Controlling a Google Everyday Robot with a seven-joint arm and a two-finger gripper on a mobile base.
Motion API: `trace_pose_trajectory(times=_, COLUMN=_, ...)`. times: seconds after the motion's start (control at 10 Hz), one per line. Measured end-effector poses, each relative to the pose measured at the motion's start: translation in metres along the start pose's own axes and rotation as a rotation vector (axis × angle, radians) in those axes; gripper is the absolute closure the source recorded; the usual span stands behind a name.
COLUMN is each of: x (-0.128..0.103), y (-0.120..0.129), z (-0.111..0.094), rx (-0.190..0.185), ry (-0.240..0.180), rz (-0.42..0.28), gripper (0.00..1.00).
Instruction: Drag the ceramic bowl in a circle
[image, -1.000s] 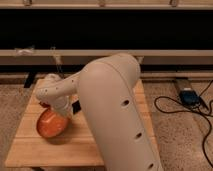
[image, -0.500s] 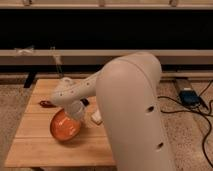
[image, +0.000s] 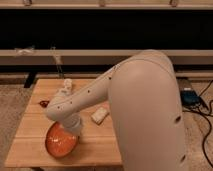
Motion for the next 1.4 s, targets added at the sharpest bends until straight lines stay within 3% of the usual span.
trace_pose_trajectory(times=0.3, x=-0.018, y=-0.039, z=-0.015, rx=0.047, ry=0.006, rz=-0.068, gripper=1.0)
trace_pose_trajectory(times=0.7, x=0.011, y=-0.103, z=-0.023, rx=0.076, ry=0.035, rz=-0.153, gripper=1.0)
trace_pose_trajectory(times=0.8, x=0.033, y=-0.118, z=-0.021, rx=0.07, ry=0.05, rz=-0.165, gripper=1.0)
trace_pose_trajectory(times=1.2, x=0.086, y=-0.089, z=-0.015, rx=0.026, ry=0.066, rz=-0.08, gripper=0.98)
trace_pose_trajectory(times=1.4, x=0.103, y=-0.061, z=-0.012, rx=0.004, ry=0.067, rz=-0.006, gripper=0.81)
